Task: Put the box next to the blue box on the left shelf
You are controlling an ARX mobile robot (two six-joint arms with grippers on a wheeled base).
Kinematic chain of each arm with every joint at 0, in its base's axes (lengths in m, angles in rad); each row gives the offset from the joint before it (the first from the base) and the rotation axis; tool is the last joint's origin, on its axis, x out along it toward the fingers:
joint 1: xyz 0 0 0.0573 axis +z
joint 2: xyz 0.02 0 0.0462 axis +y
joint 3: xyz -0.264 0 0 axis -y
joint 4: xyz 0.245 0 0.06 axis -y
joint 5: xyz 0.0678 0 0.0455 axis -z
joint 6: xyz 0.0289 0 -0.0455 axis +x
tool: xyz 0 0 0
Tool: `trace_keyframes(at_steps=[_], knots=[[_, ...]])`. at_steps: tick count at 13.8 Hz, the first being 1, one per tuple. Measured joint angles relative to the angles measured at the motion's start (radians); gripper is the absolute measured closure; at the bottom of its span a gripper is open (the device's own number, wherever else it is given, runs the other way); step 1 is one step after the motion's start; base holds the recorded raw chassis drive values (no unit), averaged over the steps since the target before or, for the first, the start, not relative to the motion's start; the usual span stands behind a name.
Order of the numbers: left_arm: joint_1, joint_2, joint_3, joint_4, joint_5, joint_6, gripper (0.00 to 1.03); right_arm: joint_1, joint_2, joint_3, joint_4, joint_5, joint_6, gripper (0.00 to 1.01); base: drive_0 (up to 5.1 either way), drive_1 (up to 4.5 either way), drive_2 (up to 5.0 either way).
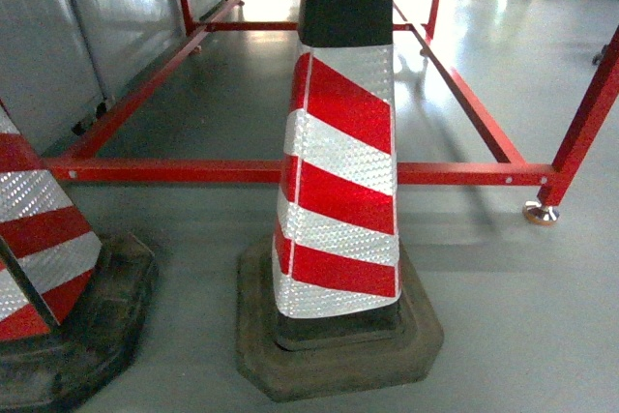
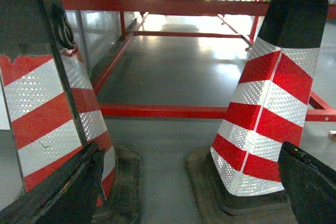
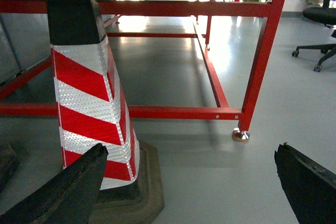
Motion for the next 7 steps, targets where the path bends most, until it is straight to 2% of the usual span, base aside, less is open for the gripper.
trace_keyframes(at_steps=[7], knots=[[0.000, 0.000, 0.000, 0.000, 0.000, 0.000, 0.05, 0.000, 0.000, 0.000, 0.000, 0.000, 0.000, 0.03, 0.0, 0.00, 0.0]])
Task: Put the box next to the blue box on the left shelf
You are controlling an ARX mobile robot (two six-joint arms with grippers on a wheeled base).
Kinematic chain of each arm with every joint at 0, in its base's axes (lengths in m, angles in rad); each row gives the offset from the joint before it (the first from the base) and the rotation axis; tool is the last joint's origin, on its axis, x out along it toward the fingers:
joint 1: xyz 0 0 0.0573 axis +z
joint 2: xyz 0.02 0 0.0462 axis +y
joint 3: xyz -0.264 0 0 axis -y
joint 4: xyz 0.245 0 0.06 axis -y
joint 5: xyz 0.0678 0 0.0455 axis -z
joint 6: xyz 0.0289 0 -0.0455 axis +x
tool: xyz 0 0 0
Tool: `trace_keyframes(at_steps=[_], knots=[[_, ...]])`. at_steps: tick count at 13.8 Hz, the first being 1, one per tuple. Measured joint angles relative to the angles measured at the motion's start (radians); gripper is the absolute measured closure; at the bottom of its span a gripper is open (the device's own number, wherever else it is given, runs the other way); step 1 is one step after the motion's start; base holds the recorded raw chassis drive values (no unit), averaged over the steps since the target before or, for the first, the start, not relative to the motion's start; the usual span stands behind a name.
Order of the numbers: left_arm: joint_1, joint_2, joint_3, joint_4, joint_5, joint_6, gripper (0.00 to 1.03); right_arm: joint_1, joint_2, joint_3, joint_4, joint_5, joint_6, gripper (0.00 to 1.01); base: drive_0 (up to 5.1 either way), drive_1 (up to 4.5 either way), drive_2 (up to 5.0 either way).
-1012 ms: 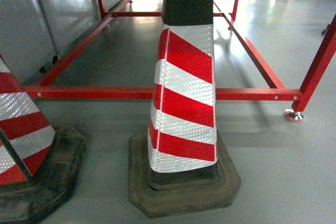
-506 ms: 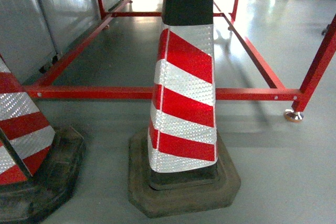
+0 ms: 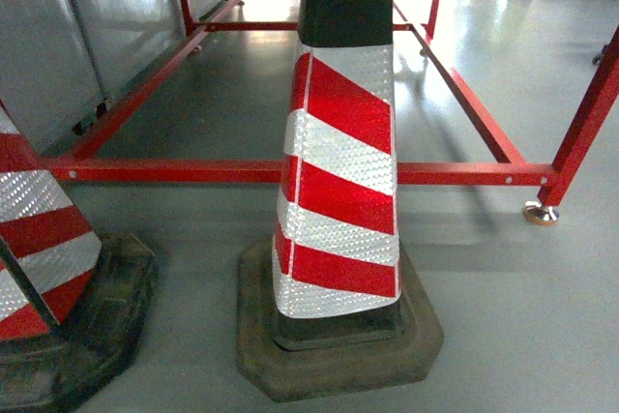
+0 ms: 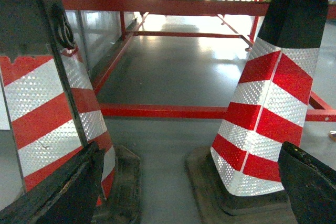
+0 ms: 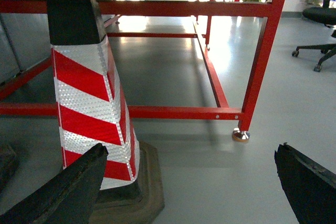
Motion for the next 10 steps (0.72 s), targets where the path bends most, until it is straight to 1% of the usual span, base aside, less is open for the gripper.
trace_keyframes(at_steps=[5, 10], knots=[[0.000, 0.000, 0.000, -0.003, 0.001, 0.000, 0.05, 0.000, 0.000, 0.000, -0.002, 0.000, 0.000, 0.03, 0.0, 0.00, 0.0], [0.000, 0.000, 0.000, 0.000, -0.001, 0.010, 0.05, 0.000, 0.000, 0.000, -0.002, -0.001, -0.004, 0.03, 0.0, 0.00, 0.0]])
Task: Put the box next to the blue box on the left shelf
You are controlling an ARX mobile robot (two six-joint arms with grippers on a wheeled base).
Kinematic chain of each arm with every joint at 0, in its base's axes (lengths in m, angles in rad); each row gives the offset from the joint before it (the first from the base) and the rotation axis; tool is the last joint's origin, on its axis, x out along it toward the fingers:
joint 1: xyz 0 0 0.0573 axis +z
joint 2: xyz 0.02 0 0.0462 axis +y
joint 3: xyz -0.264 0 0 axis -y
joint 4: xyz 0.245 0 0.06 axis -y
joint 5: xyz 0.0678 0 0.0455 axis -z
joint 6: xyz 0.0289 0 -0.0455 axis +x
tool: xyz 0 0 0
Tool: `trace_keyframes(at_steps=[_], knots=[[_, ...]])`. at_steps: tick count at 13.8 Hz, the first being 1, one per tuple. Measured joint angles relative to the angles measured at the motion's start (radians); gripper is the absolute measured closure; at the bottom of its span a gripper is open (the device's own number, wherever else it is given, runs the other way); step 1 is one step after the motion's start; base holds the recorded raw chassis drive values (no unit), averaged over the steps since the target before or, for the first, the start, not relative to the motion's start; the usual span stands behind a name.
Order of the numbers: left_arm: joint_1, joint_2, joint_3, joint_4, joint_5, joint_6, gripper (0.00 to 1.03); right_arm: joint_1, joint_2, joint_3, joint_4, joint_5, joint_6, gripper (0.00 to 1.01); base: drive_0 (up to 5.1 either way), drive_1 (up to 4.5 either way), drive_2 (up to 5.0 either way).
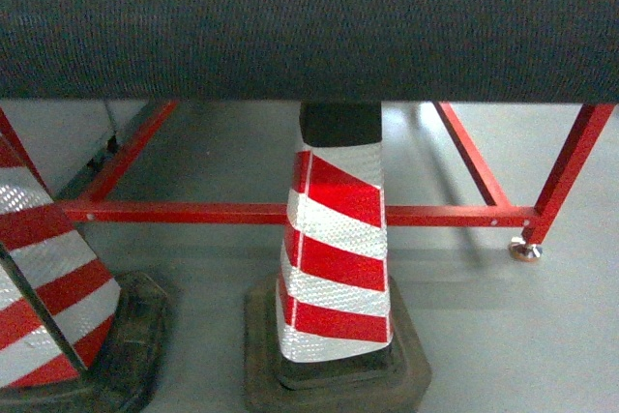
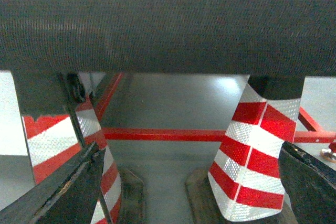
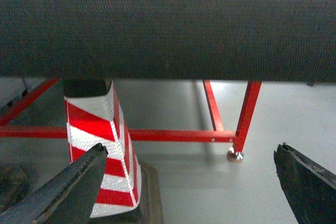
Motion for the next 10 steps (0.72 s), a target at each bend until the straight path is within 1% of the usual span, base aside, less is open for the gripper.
trace_keyframes(at_steps=[10], knots=[[0.000, 0.000, 0.000, -0.001, 0.001, 0.001, 0.05, 0.000, 0.000, 0.000, 0.000, 0.001, 0.002, 0.03, 0.0, 0.00, 0.0]])
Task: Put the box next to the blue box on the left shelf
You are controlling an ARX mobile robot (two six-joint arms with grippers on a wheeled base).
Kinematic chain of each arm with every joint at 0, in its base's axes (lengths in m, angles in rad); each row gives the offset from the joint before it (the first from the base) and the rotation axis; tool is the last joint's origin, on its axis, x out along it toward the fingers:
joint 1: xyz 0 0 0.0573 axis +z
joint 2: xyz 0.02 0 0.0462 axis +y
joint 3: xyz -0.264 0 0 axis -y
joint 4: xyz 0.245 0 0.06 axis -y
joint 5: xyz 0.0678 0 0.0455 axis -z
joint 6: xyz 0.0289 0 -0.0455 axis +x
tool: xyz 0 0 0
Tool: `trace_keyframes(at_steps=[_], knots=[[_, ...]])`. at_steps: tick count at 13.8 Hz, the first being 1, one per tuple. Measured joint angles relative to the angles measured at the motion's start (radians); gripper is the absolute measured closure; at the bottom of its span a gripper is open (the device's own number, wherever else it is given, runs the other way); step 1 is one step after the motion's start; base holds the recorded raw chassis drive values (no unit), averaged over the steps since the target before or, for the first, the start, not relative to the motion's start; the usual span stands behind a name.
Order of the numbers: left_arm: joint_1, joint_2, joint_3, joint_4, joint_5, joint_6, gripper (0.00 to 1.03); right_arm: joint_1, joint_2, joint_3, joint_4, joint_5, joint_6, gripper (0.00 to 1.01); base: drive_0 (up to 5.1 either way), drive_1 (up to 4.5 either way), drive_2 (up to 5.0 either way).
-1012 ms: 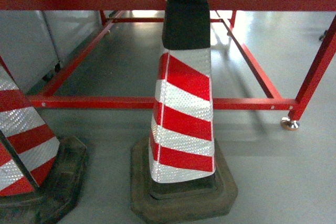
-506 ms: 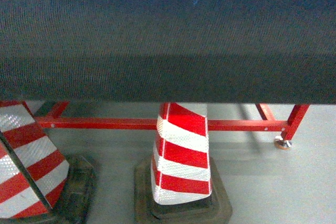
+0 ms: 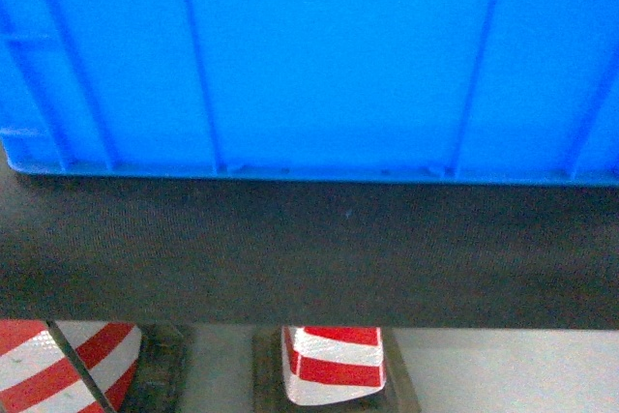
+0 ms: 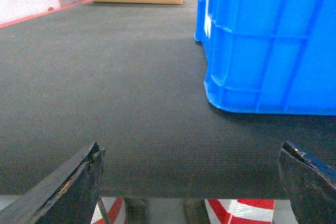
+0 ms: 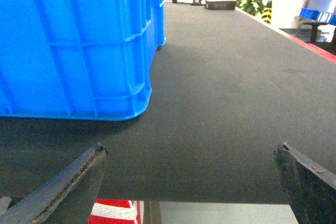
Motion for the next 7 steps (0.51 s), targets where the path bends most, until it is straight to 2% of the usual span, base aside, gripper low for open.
trace_keyframes(at_steps=[7], knots=[[0.000, 0.000, 0.000, 0.000, 0.000, 0.000, 0.05, 0.000, 0.000, 0.000, 0.002, 0.000, -0.001, 0.03, 0.0, 0.00, 0.0]])
